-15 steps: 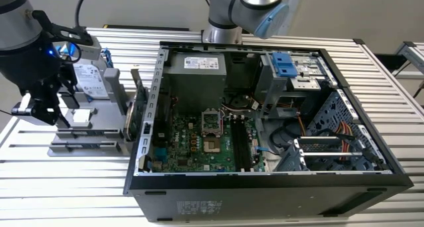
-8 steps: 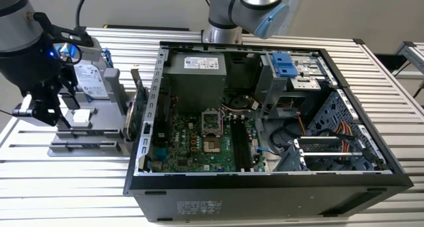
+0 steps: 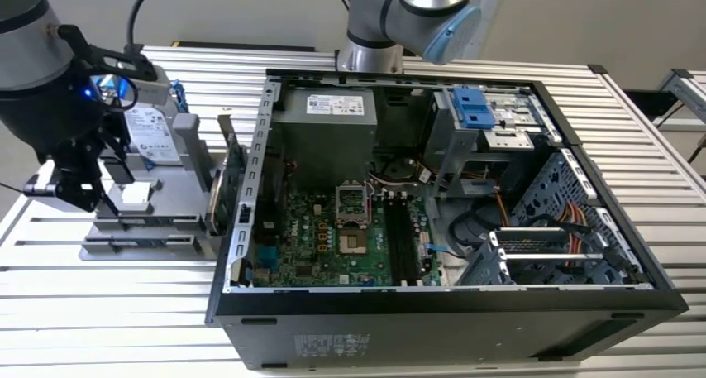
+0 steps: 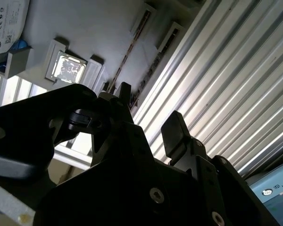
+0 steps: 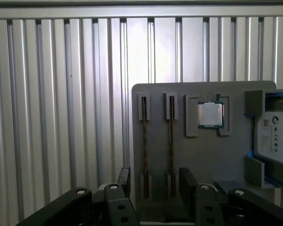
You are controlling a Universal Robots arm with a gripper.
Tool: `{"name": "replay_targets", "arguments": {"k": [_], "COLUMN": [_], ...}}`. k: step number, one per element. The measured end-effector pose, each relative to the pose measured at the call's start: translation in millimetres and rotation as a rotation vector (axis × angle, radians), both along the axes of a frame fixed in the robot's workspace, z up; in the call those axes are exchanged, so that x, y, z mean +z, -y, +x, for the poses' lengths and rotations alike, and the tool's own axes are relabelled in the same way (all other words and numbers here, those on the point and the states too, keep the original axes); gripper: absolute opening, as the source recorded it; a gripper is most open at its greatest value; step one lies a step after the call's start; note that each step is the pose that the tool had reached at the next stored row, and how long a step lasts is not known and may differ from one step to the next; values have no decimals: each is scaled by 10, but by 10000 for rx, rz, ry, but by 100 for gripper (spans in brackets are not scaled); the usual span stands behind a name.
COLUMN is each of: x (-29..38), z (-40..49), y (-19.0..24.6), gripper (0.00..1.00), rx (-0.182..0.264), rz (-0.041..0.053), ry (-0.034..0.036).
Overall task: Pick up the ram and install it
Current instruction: 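Pick up the ram and move it above insertion slot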
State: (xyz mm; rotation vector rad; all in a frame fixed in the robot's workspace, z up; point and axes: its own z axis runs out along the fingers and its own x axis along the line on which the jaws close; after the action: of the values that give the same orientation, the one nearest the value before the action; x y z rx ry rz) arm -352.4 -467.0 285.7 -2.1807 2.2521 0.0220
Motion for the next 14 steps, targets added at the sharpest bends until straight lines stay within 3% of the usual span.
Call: {"name": "replay_targets", "arguments": {"k": [14], "x": [-65], "z": [0], "y": [0], "gripper": [100], "rx": [0], "rz": [0], "ry": [-1]}}
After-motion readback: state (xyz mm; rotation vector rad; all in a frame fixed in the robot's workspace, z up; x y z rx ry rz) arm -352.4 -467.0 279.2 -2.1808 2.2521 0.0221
